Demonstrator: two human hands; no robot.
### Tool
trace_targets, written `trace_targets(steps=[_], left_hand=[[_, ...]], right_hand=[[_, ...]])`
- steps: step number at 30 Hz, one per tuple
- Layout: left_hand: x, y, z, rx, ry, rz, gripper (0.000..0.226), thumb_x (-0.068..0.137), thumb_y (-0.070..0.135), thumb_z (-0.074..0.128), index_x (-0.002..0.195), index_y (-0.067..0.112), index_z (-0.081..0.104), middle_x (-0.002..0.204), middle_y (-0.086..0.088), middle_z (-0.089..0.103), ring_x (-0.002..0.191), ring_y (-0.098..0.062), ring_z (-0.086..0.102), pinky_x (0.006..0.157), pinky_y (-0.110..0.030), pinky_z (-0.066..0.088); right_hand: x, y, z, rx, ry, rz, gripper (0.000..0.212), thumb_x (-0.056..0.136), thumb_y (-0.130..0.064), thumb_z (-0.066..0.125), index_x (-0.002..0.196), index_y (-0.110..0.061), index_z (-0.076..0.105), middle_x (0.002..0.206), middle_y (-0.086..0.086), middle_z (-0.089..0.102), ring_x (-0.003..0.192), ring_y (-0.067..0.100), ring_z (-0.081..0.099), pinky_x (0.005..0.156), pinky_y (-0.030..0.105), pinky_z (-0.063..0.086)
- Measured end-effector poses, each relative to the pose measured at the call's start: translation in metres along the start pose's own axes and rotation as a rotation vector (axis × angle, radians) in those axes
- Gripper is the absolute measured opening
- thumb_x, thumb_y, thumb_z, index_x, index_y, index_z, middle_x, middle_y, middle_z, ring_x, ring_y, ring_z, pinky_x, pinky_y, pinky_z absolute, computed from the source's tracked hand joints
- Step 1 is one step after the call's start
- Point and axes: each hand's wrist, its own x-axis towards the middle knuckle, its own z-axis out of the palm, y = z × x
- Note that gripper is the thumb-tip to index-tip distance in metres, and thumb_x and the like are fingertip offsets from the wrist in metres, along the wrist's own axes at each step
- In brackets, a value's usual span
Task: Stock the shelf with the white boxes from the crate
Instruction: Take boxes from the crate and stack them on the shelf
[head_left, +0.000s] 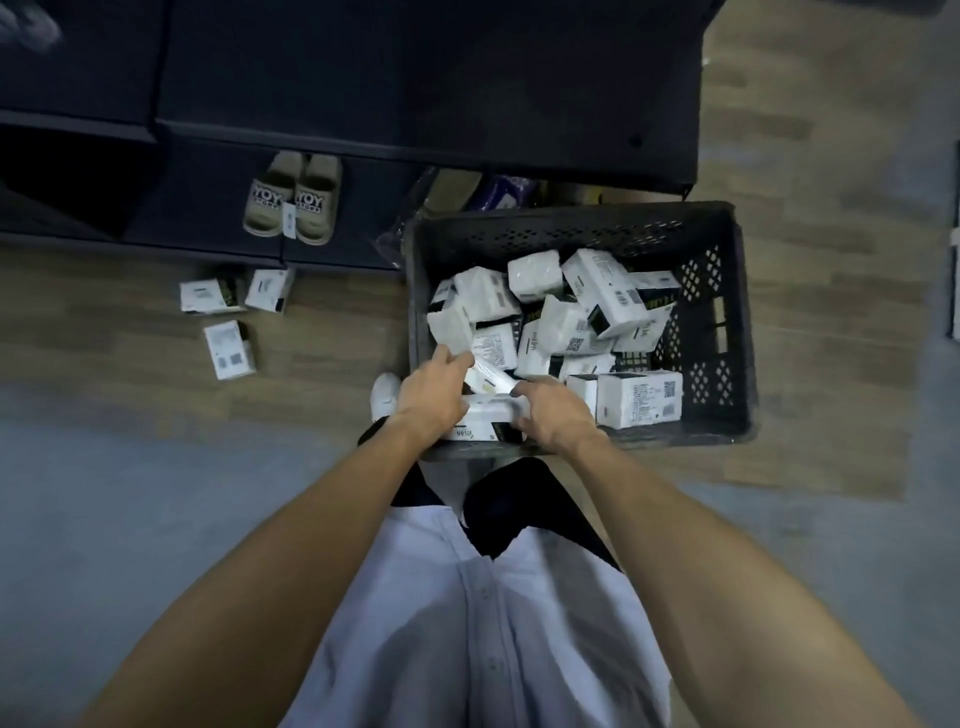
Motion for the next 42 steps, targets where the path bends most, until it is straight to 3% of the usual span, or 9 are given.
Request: trace_targets(steps=[3,10,15,19,23,29,32,36,42], left_hand=[[0.0,-0.001,0.016,-0.069,0.074,-0.039,0.045,0.091,0.014,0.062,0.133,0.021,0.048,0.124,-0.006,0.047,0.101,-0.032,0.059,0.083,-0.043,0.051],[-0.007,0.002,0.044,-0.097,0.086,-0.063,0.041,0.085,0.013,0.065,0.123,0.018,0.051,0.115,-0.007,0.05,0.096,-0.032,0.06,0.077,-0.039,0.046],[-0.005,0.004,0.058,-0.115,0.062,-0.075,0.044,0.084,0.015,0.069,0.124,0.019,0.051,0.114,-0.005,0.051,0.099,-0.032,0.06,0.077,-0.04,0.047],[0.004,0.007,0.068,-0.041,-0.033,-0.055,0.04,0.085,0.015,0.067,0.123,0.015,0.057,0.121,-0.007,0.051,0.108,-0.03,0.055,0.084,-0.042,0.05],[0.009,0.008,0.079,-0.018,-0.034,-0.044,0.034,0.089,0.013,0.062,0.123,0.012,0.057,0.122,-0.008,0.052,0.11,-0.03,0.055,0.085,-0.042,0.051],[0.021,0.005,0.082,-0.019,0.024,-0.073,0.062,0.094,0.013,0.057,0.15,0.018,0.032,0.153,-0.014,0.029,0.141,-0.029,0.028,0.115,-0.034,0.031],[0.031,0.001,0.082,0.035,0.051,-0.064,0.06,0.093,0.006,0.053,0.147,0.023,0.034,0.152,-0.013,0.032,0.14,-0.03,0.03,0.11,-0.036,0.034],[0.039,-0.002,0.077,0.112,0.032,-0.072,0.065,0.094,0.009,0.054,0.149,0.029,0.026,0.151,-0.009,0.031,0.141,-0.031,0.027,0.108,-0.041,0.032],[0.041,-0.001,0.061,-0.125,0.003,-0.088,0.074,0.09,-0.001,0.057,0.15,0.031,0.03,0.148,-0.013,0.029,0.126,-0.036,0.042,0.104,-0.044,0.043]], right_hand=[[0.012,0.003,0.013,-0.001,-0.035,-0.031,0.03,0.091,-0.024,0.066,0.121,-0.024,0.065,0.121,0.009,0.054,0.102,0.031,0.061,0.09,0.038,0.051],[0.031,0.027,0.022,0.016,0.076,-0.089,0.033,0.083,0.008,0.047,0.099,-0.019,0.056,0.109,0.007,0.052,0.087,0.026,0.053,0.076,0.035,0.044],[0.043,0.037,0.009,0.115,0.035,-0.055,0.036,0.082,0.01,0.043,0.09,-0.018,0.063,0.106,0.009,0.062,0.085,0.026,0.061,0.074,0.034,0.053],[0.038,0.032,0.013,0.04,0.06,-0.129,0.033,0.086,0.006,0.048,0.099,-0.013,0.072,0.143,0.01,0.053,0.115,0.035,0.06,0.099,0.037,0.048],[0.031,0.033,0.012,-0.153,0.061,-0.259,0.031,0.089,-0.015,0.054,0.114,-0.015,0.071,0.158,0.007,0.035,0.115,0.035,0.062,0.095,0.033,0.049],[0.04,0.039,0.002,-0.274,-0.058,-0.268,0.066,0.091,-0.027,0.064,0.149,-0.015,0.035,0.163,0.006,0.021,0.14,0.028,0.037,0.11,0.038,0.04],[0.046,0.038,0.004,-0.228,-0.048,-0.255,0.052,0.092,-0.018,0.064,0.139,-0.015,0.04,0.159,0.007,0.029,0.133,0.032,0.046,0.103,0.041,0.044],[0.042,0.037,0.007,-0.098,0.009,-0.275,0.041,0.091,-0.007,0.059,0.128,-0.015,0.043,0.128,0.01,0.055,0.108,0.035,0.057,0.089,0.038,0.045],[0.026,0.054,-0.021,0.055,0.046,-0.2,0.037,0.092,-0.002,0.059,0.118,-0.024,0.044,0.107,0.001,0.059,0.089,0.022,0.056,0.078,0.031,0.042]])
